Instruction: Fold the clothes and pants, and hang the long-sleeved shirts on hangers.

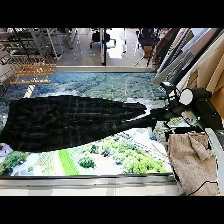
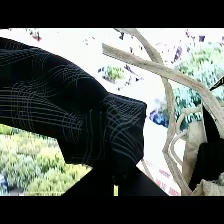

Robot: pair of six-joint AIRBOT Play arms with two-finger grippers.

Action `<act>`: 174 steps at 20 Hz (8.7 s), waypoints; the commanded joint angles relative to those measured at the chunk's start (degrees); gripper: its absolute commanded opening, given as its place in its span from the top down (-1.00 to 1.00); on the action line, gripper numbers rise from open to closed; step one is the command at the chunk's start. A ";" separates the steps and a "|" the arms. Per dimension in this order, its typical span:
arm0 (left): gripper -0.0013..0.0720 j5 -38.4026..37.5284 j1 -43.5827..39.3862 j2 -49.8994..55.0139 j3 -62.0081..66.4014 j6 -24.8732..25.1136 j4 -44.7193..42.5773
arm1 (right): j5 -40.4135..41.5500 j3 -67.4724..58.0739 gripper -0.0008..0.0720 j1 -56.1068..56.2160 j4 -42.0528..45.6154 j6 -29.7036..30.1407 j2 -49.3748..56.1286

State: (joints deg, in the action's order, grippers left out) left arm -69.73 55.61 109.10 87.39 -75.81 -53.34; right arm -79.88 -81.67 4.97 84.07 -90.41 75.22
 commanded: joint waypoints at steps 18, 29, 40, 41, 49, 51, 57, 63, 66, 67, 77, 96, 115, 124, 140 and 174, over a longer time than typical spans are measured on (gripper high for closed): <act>0.92 -15.56 11.19 0.26 13.60 12.33 -9.97 | -10.23 32.30 0.61 -1.70 -16.26 25.38 -2.56; -0.99 -8.20 10.82 0.76 14.56 6.99 -12.07 | 37.18 24.65 -0.19 -2.38 -12.48 0.70 -2.08; -0.94 -3.17 9.44 -1.92 18.64 7.65 22.77 | 22.36 -4.15 -0.03 -16.35 -38.73 9.16 30.67; -0.94 -4.17 9.33 -1.92 18.64 7.65 22.77 | 21.84 -5.70 -0.12 -16.35 -39.54 9.20 32.92; -0.94 -10.58 7.78 -1.90 18.64 7.65 22.05 | 22.47 -16.17 -0.13 -13.35 -40.52 9.33 42.60; -0.94 -12.44 7.23 -1.88 18.64 7.65 21.88 | 22.45 -19.74 0.16 -12.39 -40.33 9.31 44.54; -0.31 -17.18 7.69 -2.01 18.64 3.10 7.32 | -0.55 -33.31 0.94 -10.84 -16.52 7.15 36.63; -0.31 -19.21 5.60 -2.01 17.14 -10.75 -26.84 | -22.62 -28.76 0.94 -6.67 -4.26 7.43 28.41; -0.31 -17.81 5.60 -2.01 14.45 -9.68 -25.33 | -22.73 -21.70 0.42 -6.80 -4.33 6.95 28.28; -0.32 -17.40 5.92 -2.01 13.31 -9.68 -25.27 | -22.62 -19.61 -0.25 -6.78 -4.79 6.97 28.06; -0.42 -13.11 13.03 -1.95 10.34 -5.92 -11.08 | -13.62 21.05 -0.28 -11.32 -15.17 6.84 2.12; 0.72 -8.52 12.66 4.42 10.32 -4.22 -11.04 | 2.99 39.45 -0.20 2.21 -16.13 -7.23 -1.97; 0.92 -8.98 12.68 4.48 10.32 -2.54 -10.86 | 8.79 39.45 0.94 6.58 -15.67 -8.98 2.05; 0.92 -9.79 12.70 4.48 10.32 -2.12 -10.86 | 4.81 38.53 0.63 7.43 -12.79 -2.91 -7.17; 0.92 -10.14 12.70 4.48 10.34 -2.10 -10.82 | 4.17 38.25 0.47 15.78 -5.77 19.43 0.02; 0.93 37.73 -13.92 11.06 28.72 -13.86 13.57 | 43.56 -6.10 0.95 -3.41 2.03 -3.26 27.96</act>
State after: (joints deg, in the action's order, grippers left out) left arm -40.73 44.14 116.71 116.05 -85.91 -40.01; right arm -37.12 -82.43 2.66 86.98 -91.57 95.83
